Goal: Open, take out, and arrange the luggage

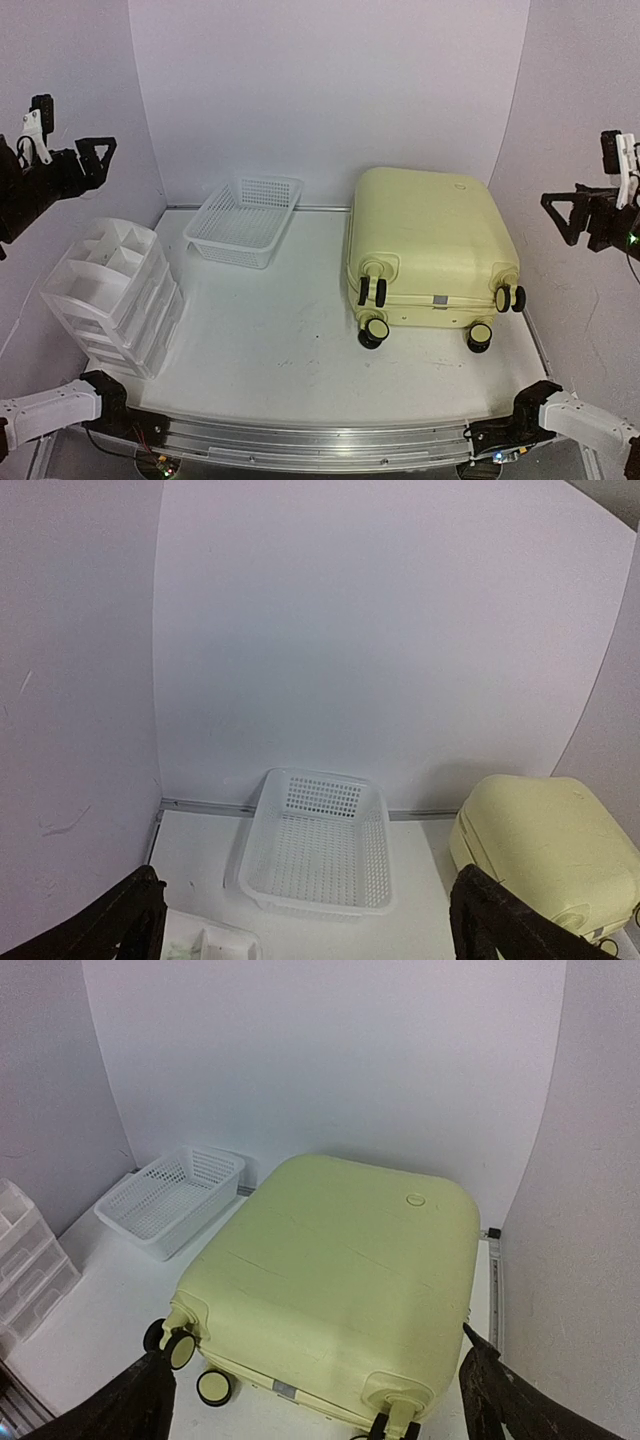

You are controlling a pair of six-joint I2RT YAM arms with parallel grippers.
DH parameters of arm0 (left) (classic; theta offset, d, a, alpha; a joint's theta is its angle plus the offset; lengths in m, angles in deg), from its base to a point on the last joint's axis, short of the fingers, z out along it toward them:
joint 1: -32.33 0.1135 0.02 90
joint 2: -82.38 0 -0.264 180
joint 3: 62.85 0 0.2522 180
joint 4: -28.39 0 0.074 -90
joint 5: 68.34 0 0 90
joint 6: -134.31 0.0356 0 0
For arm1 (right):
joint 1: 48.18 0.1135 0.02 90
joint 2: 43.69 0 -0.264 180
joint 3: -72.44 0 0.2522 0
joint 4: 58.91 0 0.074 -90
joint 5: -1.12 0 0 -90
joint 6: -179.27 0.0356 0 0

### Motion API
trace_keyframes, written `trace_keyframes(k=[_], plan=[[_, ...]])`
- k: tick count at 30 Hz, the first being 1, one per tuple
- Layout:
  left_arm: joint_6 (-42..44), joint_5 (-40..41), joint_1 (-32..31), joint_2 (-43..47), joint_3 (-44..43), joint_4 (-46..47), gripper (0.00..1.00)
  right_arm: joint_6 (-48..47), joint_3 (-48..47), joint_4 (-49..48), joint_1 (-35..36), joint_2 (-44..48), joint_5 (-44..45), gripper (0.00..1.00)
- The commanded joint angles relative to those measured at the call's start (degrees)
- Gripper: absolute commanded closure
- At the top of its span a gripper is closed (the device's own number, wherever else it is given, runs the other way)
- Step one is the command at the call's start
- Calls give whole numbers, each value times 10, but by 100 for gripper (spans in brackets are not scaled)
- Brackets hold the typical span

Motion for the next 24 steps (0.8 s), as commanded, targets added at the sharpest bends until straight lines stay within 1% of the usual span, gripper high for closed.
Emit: trace_keyframes(k=[1,3,8,11,15,17,19,20,24], plan=[[-33,-79,44,5,-7,-24,1,47,8,35,10,-19,64,2],[-47,-117,65,0,-6,-35,1,59,14,50,13,-30,84,2],[-101,-245,108,-26,4,-54,1,95,40,72,21,-77,132,2],[-124,-278,89,-39,14,-61,1,116,65,69,5,-113,119,2],[-157,-276,-3,-69,33,-51,1,144,113,56,-78,-164,13,2],[-178,-264,-68,-94,46,-39,1,160,137,56,-106,-184,-9,2],[-190,-240,-137,-130,54,-25,1,174,162,60,-125,-188,-19,2],[-195,-225,-184,-153,53,-18,1,182,174,68,-134,-188,-18,2],[-203,-175,-325,-270,21,16,1,211,220,99,-155,-179,19,2]])
